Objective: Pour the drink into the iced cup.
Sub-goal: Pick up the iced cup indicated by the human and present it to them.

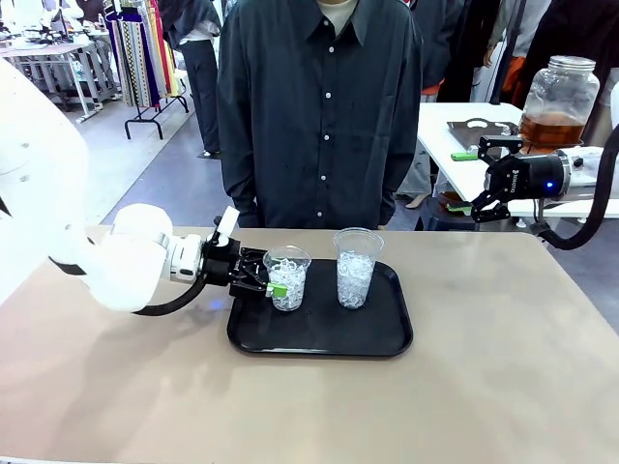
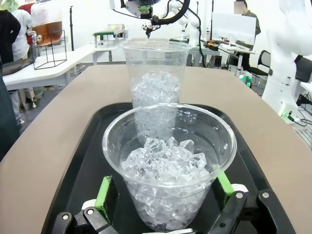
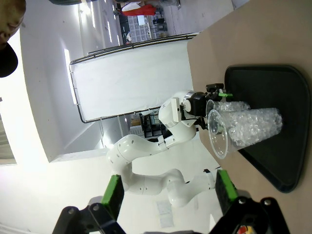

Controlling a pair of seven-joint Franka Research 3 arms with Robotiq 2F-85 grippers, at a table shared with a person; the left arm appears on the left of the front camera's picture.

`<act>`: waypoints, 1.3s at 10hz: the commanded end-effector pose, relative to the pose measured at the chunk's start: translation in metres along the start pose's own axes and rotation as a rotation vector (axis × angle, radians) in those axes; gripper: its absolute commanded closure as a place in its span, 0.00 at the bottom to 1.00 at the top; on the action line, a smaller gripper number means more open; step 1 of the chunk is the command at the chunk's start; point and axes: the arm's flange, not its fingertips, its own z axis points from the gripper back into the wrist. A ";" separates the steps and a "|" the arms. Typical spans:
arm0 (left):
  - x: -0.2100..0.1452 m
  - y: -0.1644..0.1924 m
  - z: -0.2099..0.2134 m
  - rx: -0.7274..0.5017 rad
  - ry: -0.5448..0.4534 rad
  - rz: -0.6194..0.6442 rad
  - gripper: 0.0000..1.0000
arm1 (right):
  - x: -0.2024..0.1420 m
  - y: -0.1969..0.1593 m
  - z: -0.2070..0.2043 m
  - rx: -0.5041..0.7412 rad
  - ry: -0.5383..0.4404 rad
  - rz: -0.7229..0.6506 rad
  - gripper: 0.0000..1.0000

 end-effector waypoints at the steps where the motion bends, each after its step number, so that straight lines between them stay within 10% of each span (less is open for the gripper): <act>1: 0.000 -0.006 -0.003 0.029 0.007 -0.018 0.00 | 0.000 0.001 0.000 0.002 0.001 0.001 0.00; 13: 0.027 -0.013 0.004 0.032 -0.057 -0.104 0.12 | 0.000 0.001 0.000 0.002 0.001 0.001 0.00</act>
